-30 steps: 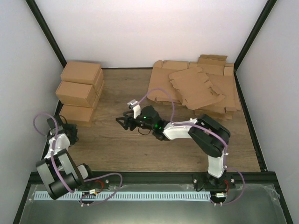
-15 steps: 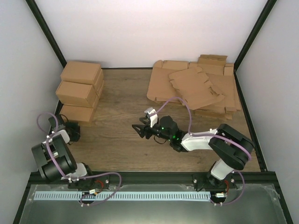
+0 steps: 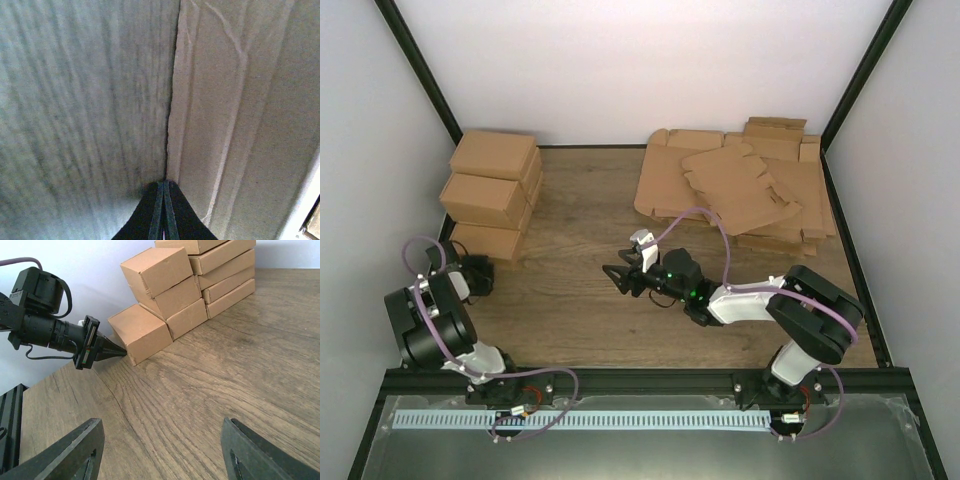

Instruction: Fold the paper box

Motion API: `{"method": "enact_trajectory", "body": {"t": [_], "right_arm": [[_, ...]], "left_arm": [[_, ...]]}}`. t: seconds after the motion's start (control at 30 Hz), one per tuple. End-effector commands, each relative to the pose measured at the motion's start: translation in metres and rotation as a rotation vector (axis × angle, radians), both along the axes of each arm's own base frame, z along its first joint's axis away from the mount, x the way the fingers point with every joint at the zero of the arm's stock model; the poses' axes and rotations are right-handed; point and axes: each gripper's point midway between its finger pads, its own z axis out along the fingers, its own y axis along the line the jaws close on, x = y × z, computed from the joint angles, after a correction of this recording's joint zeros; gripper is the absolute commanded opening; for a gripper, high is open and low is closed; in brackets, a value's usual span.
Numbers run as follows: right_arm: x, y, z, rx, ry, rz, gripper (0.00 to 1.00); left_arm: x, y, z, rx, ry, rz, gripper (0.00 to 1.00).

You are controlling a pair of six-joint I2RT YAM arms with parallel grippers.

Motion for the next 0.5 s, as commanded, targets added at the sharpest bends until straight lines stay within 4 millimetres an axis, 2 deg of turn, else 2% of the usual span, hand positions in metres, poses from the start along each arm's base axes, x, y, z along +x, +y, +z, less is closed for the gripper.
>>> {"method": "enact_trajectory", "body": {"t": [0.0, 0.47], "right_arm": [[0.007, 0.000, 0.013, 0.028, -0.055, -0.020, 0.67], [0.009, -0.004, 0.014, 0.028, -0.066, -0.038, 0.67]], "left_arm": [[0.012, -0.005, -0.004, -0.025, -0.011, -0.007, 0.04], [0.030, -0.008, -0.013, -0.048, -0.027, 0.025, 0.04]]}}
